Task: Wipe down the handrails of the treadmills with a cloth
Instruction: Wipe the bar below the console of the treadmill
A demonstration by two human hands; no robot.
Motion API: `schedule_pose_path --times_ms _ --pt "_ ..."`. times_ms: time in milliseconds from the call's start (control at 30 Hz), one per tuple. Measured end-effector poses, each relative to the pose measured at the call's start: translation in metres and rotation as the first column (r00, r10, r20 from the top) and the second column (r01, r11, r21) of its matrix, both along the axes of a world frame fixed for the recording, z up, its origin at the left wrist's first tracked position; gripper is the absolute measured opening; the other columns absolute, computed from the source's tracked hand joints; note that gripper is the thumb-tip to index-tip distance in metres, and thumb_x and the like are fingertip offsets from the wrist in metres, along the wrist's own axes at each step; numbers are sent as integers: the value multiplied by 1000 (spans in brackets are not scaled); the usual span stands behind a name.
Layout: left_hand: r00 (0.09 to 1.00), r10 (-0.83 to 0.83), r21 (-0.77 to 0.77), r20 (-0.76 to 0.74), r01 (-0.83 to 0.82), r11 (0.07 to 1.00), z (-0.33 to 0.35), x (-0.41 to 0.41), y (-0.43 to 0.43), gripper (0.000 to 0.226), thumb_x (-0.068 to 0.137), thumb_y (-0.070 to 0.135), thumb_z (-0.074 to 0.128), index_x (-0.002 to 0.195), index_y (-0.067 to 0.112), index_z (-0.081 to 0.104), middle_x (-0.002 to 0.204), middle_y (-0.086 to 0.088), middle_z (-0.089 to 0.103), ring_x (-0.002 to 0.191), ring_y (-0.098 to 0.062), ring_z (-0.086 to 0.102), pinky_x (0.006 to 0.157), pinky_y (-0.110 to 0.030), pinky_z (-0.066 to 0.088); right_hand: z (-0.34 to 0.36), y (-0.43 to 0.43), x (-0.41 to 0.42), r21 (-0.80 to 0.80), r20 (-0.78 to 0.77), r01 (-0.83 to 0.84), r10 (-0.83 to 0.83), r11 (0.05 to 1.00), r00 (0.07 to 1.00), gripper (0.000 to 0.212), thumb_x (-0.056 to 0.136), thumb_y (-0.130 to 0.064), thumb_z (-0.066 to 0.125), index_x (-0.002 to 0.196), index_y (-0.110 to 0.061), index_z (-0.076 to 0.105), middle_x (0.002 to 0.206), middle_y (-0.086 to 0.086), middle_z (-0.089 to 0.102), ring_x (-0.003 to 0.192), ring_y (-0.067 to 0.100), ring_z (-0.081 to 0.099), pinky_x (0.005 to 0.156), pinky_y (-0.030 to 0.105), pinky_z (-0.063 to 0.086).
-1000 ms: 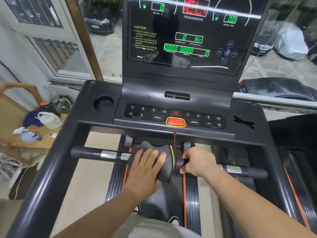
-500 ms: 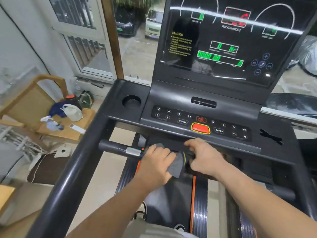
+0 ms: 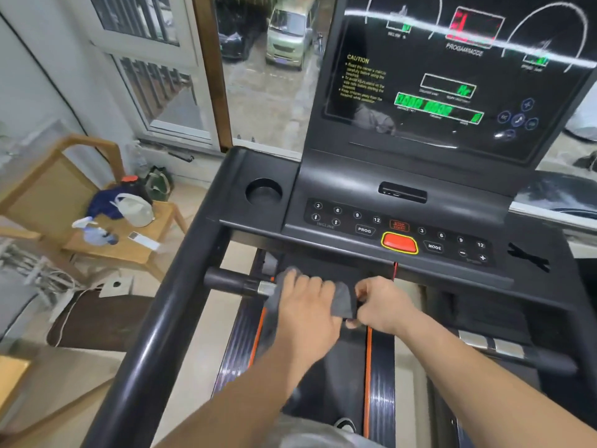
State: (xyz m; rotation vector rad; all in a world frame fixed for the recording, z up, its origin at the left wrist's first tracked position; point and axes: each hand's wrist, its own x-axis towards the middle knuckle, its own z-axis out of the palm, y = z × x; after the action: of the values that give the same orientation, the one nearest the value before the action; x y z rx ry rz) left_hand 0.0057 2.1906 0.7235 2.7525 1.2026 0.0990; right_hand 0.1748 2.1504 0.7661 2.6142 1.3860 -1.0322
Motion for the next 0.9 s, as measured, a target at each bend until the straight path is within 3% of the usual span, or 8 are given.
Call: schedule_pose_path --times_ms 67,167,267,467,567,733,800,900 --pt "988 -126 27 93 124 992 -5 1 -3 49 75 43 46 115 19 62 98 -1 61 97 -28 57 116 -50 30 -2 0 -1 12 -19 38 -38 999 999 29 58 -18 87 59 -20 58 49 -13 56 55 11 54 55 24 43" --pt "955 -249 119 161 231 966 -12 -34 29 41 75 35 55 112 20 65 95 0 61 91 -28 58 104 -46 41 -4 1 0 5 -35 51 -51 999 998 31 53 -22 93 68 -23 66 61 -13 67 65 12 65 65 26 54" --pt "980 -116 87 160 103 991 -6 -85 77 13 75 29 57 86 22 60 77 0 59 77 -31 58 85 -43 44 0 2 -3 -23 -45 71 -72 997 996 36 54 -26 95 78 -28 68 77 -13 73 78 10 69 81 31 58" --pt "978 206 47 8 -206 977 8 -75 68 22 74 37 48 84 21 59 77 1 61 81 -27 59 106 -48 38 3 4 -4 -50 -44 84 -86 995 995 37 53 -28 94 79 -30 67 80 -16 72 83 10 69 85 32 57" --pt "988 113 -10 -109 -115 993 5 -27 32 33 81 41 46 104 22 61 94 1 64 97 -25 59 115 -48 29 3 1 -6 -36 -32 87 -88 996 996 36 55 -29 93 77 -32 65 81 -17 71 84 10 69 85 33 58" --pt "969 -206 97 133 194 976 -9 -22 22 36 68 30 57 101 19 68 90 1 63 87 -26 60 109 -49 40 -2 -6 -10 20 26 50 -51 999 998 33 57 -36 86 81 -33 64 87 -18 69 88 11 67 77 28 55" --pt "978 -173 81 118 164 983 -4 -42 47 32 67 34 59 95 20 66 85 0 63 85 -29 60 106 -50 41 -2 -8 -10 39 37 43 -45 998 998 37 61 -36 86 88 -37 61 94 -19 65 94 11 65 81 26 54" --pt "999 30 93 -16 -29 995 1 -81 79 35 71 45 46 89 20 63 81 -2 66 85 -31 63 112 -52 36 -2 -7 -8 56 51 15 -18 998 999 38 63 -36 85 94 -38 64 97 -20 63 97 11 64 82 25 52"
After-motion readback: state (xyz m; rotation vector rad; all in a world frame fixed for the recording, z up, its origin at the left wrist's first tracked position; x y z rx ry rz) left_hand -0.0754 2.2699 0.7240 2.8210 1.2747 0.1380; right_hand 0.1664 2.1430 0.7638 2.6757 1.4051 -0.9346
